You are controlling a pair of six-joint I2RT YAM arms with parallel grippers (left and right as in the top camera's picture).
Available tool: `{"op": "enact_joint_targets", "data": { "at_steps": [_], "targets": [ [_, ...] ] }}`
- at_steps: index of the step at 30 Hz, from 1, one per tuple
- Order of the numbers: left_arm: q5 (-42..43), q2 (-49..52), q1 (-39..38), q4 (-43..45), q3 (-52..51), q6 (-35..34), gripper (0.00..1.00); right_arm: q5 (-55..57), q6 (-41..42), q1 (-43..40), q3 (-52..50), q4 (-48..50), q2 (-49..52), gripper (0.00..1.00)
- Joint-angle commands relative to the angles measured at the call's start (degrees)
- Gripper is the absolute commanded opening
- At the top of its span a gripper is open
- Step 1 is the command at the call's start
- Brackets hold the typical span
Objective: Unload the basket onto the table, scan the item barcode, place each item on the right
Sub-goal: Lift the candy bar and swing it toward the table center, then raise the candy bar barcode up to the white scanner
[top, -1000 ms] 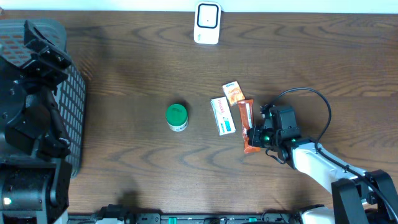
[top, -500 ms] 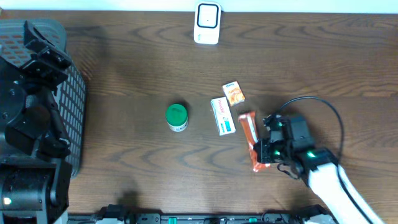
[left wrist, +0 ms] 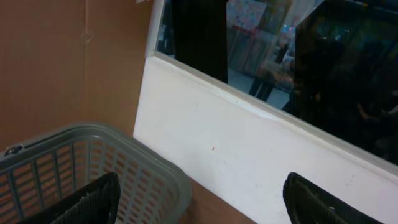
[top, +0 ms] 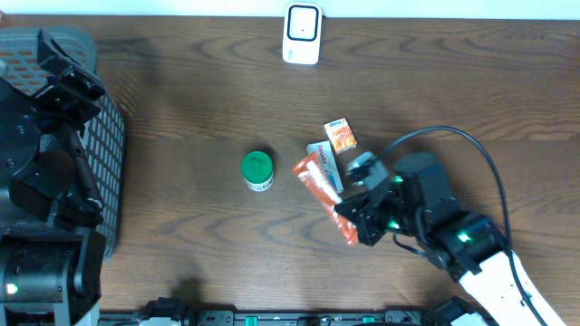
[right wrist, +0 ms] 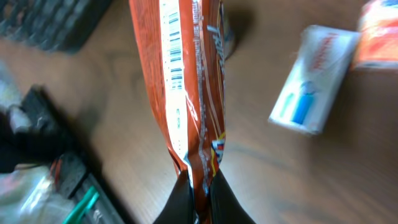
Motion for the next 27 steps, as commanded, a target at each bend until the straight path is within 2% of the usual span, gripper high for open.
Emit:
{"op": "enact_joint_targets", "data": {
  "at_steps": [1, 7, 14, 21, 27],
  "targets": [
    [-0.4, 0.0, 0.4, -0.2, -0.3, -0.5, 0.84, -0.5, -2.5, 5.2, 6.6, -2.3, 2.6, 0.01],
    [-0.4, 0.0, 0.4, -0.6, -0.3, -0.5, 0.84, 3.2, -2.6, 10.4, 12.0, -4.7, 3.4, 0.01],
    [-0.4, -0.2, 0.4, -0.7, -0.3, -0.5, 0.84, 12.1, -2.1, 10.6, 12.2, -6.7, 3.5, 0.01],
    [-0.4, -0.2, 0.4, -3.4, -0.3, -0.5, 0.84, 29.6, -2.2, 10.3, 12.3, -1.0, 9.0, 0.01],
    [-0.4, -0.2, 0.4, -3.4, -0.3, -0.5, 0.84, 48.5, -3.1, 7.4, 16.0, 6.8, 22.5, 0.01]
  ]
}}
